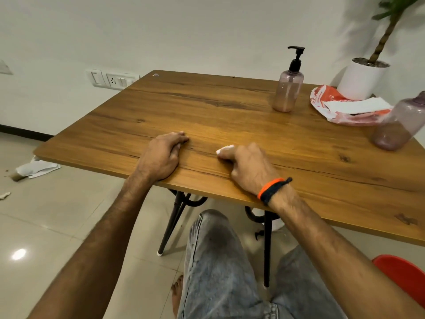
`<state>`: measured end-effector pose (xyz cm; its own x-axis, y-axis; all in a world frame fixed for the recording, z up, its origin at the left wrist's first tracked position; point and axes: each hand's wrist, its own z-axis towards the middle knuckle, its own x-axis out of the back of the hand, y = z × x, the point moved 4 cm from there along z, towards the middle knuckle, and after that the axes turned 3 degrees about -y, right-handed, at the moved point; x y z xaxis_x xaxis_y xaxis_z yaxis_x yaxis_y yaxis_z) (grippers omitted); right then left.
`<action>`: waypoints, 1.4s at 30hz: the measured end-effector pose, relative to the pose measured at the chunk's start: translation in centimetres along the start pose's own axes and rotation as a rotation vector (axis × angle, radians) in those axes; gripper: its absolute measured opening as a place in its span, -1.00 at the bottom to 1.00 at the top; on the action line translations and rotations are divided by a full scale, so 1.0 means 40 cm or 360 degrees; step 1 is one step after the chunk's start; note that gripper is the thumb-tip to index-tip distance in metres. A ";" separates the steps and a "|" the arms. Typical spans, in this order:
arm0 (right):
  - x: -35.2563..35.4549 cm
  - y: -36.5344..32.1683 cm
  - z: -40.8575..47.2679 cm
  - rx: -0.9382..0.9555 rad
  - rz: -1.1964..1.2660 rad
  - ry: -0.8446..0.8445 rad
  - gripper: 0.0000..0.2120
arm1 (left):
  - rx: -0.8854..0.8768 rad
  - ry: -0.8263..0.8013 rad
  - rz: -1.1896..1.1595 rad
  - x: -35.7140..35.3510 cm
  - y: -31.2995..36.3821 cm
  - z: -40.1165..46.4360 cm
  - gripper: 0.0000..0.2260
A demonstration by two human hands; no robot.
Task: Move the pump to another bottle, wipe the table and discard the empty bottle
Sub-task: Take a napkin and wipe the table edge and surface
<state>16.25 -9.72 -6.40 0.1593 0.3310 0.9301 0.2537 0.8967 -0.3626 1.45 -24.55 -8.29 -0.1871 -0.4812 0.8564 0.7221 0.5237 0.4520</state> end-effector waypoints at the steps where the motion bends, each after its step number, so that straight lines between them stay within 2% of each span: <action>1: -0.018 -0.034 -0.022 0.0103 -0.0036 -0.0060 -0.49 | 0.0000 0.0001 0.0007 0.000 0.000 0.000 -0.67; 4: -0.051 -0.130 -0.102 0.0499 -0.0067 -0.0176 -0.43 | -0.0011 0.0009 -0.0003 0.001 0.003 0.001 -0.67; 6: -0.044 -0.155 -0.125 0.0674 0.0177 -0.0210 -0.43 | -0.0012 -0.0002 -0.0017 0.002 0.002 0.000 -0.67; 7: -0.032 -0.151 -0.118 0.0669 0.0339 -0.0197 -0.46 | -0.0015 -0.0015 -0.0018 0.002 0.001 -0.001 -0.67; 9: -0.001 -0.113 -0.069 0.0490 0.0593 -0.0045 -0.53 | -0.0017 -0.0042 -0.0015 0.001 0.002 -0.002 -0.67; 10: 0.012 -0.084 -0.032 0.0360 0.0596 0.0052 -0.55 | -0.0003 -0.0036 -0.0017 0.003 0.000 -0.002 -0.67; 13: 0.032 -0.008 0.073 0.0069 0.0256 0.0203 -0.53 | 0.0121 0.0035 -0.0019 0.009 -0.010 0.000 -0.66; 16: 0.015 0.008 0.118 0.0039 0.0000 0.0096 -0.52 | 0.0206 0.0049 -0.0005 0.012 -0.024 0.004 -0.66; 18: -0.005 -0.019 0.101 0.0151 -0.0010 0.0017 -0.49 | 0.0190 0.0018 -0.0002 0.012 -0.029 0.008 -0.66; 22: -0.065 -0.113 -0.012 0.0568 -0.0068 -0.0191 -0.48 | 0.0144 -0.0004 0.0008 0.012 -0.033 0.010 -0.66; 25: -0.061 -0.158 -0.069 0.0897 0.0235 -0.0233 -0.50 | 0.0131 0.0007 0.0009 0.010 -0.033 0.009 -0.66; 28: -0.011 -0.124 -0.015 0.0696 0.0606 -0.0024 -0.57 | 0.0137 0.0000 0.0010 0.008 -0.032 0.009 -0.66; 31: 0.012 -0.071 0.098 0.0351 0.0387 0.0150 -0.56 | 0.0151 -0.0004 0.0045 0.009 -0.030 0.007 -0.65; 33: 0.000 -0.066 0.148 0.0312 0.0196 0.0076 -0.54 | 0.0168 -0.0013 0.0046 0.011 -0.029 0.006 -0.65; 36: -0.033 -0.094 0.150 0.0477 -0.0039 -0.0085 -0.52 | 0.0169 -0.0016 0.0050 0.011 -0.030 0.007 -0.65; 42: -0.077 -0.176 -0.030 0.1023 -0.0006 -0.0260 -0.52 | 0.0141 0.0020 0.0041 0.012 -0.027 0.006 -0.66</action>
<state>15.10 -17.42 -6.78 0.0002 0.3226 0.9465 -0.3737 0.8780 -0.2992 0.42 -25.16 -8.31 -0.1609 -0.4752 0.8650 0.6649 0.5956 0.4508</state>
